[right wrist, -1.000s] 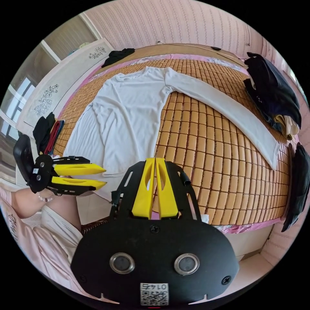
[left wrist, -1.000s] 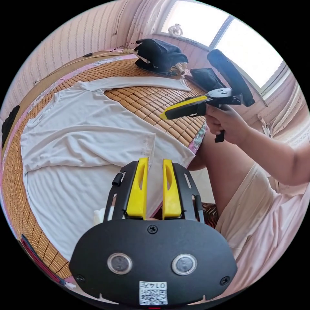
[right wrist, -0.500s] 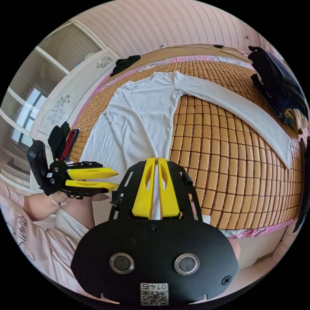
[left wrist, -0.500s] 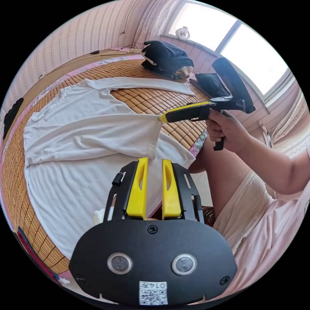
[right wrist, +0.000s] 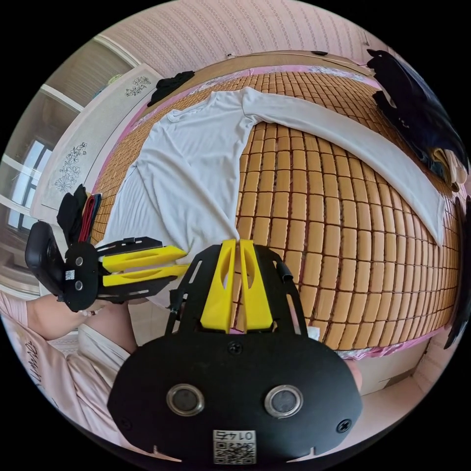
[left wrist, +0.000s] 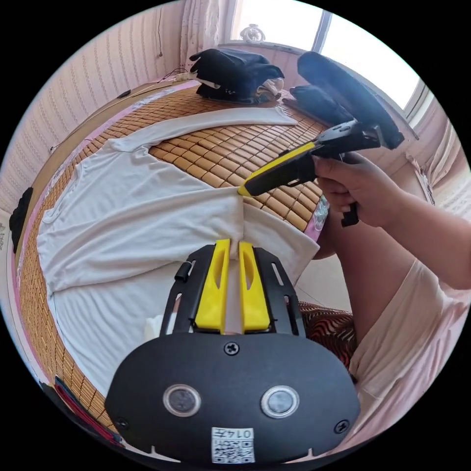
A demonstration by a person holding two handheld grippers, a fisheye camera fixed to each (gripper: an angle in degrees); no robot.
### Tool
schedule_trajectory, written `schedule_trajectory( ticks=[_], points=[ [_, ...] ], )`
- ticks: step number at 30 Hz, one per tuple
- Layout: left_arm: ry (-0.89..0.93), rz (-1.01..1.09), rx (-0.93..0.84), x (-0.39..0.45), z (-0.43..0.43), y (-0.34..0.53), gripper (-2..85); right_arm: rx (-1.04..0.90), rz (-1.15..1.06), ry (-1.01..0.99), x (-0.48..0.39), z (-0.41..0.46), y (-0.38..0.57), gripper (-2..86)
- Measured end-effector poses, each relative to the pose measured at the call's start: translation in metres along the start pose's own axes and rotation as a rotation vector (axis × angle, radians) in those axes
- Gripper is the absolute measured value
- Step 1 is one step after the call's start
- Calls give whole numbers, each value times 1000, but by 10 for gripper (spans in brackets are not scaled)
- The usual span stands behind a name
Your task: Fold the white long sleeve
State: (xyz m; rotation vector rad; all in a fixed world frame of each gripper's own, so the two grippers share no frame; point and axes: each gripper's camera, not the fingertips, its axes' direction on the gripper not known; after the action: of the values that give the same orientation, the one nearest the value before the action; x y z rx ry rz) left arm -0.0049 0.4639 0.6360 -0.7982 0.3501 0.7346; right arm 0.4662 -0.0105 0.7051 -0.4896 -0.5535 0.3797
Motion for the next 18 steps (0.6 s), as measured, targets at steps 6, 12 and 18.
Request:
schedule_trajectory(
  ticks=[6, 12, 18],
  points=[
    [78, 71, 34, 3, -20, 11, 46, 10, 15, -18, 2, -6, -7, 5],
    [0, -20, 8, -20, -20, 5, 69, -2, -12, 2, -8, -9, -14, 5],
    [-58, 13, -93, -24, -20, -9, -2, -8, -44, 32, -24, -22, -21, 5]
  ],
)
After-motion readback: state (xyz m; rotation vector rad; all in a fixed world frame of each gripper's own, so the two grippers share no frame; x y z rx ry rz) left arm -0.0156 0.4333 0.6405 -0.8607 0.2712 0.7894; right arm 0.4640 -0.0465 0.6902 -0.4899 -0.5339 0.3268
